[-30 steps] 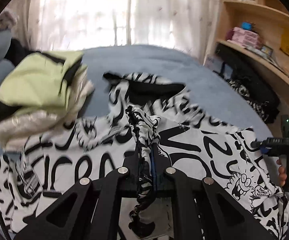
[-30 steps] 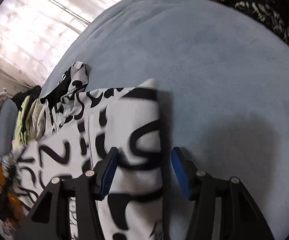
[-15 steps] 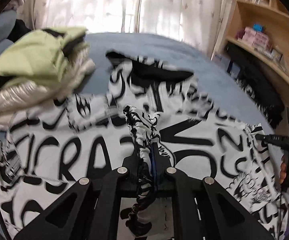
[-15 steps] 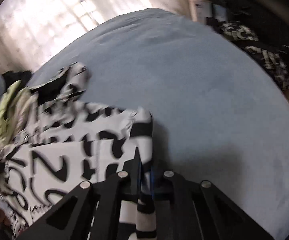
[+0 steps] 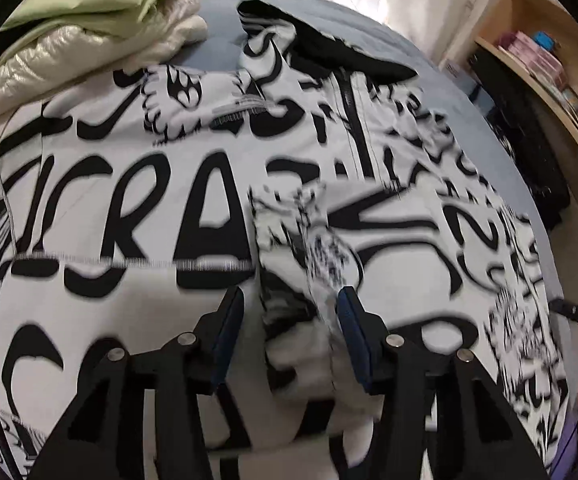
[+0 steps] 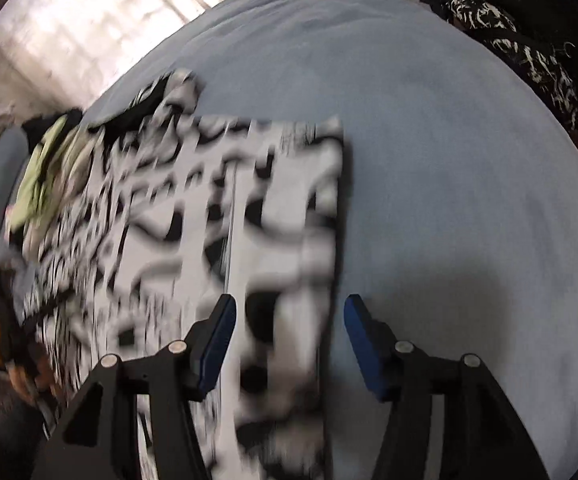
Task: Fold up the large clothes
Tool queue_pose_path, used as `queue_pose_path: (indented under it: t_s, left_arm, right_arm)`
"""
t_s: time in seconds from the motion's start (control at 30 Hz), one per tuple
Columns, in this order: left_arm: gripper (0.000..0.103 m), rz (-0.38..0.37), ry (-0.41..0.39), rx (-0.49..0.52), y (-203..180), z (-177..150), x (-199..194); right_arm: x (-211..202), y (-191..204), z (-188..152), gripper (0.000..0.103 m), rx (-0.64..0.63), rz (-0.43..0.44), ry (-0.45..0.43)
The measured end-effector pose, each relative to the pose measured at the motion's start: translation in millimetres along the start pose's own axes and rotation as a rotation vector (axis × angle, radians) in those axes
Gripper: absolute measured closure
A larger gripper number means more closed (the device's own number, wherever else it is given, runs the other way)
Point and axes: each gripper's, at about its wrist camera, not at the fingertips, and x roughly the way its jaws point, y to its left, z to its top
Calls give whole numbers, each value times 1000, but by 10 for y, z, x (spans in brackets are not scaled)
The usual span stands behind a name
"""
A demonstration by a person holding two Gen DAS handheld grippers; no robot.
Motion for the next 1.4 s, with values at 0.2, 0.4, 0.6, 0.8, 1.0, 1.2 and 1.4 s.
queue_pose_path:
  t_s: [0.2, 0.4, 0.6, 0.8, 1.0, 1.2, 1.4]
  left_arm:
    - [70, 3, 14, 6, -79, -98, 6]
    - [80, 87, -74, 90, -281, -121, -174]
    - [67, 109, 7, 62, -134, -195, -32]
    - [54, 119, -50, 2, 34, -146, -425]
    - [54, 106, -75, 70, -131, -226, -691]
    - [54, 22, -44, 99, -672, -271, -464]
    - [54, 67, 38, 128, -897, -414, 45]
  right_arm:
    - [-6, 89, -605, 47, -31, 3, 35]
    - [-229, 222, -704, 87, -89, -63, -78]
    - [-90, 19, -787, 72, 26, -66, -35]
    - [-468, 202, -760, 64, 3, -131, -119]
    - [-451, 823, -573, 57, -62, -14, -108]
    - [-48, 1537, -391, 57, -137, 101, -105]
    - [576, 1649, -340, 57, -115, 97, 13]
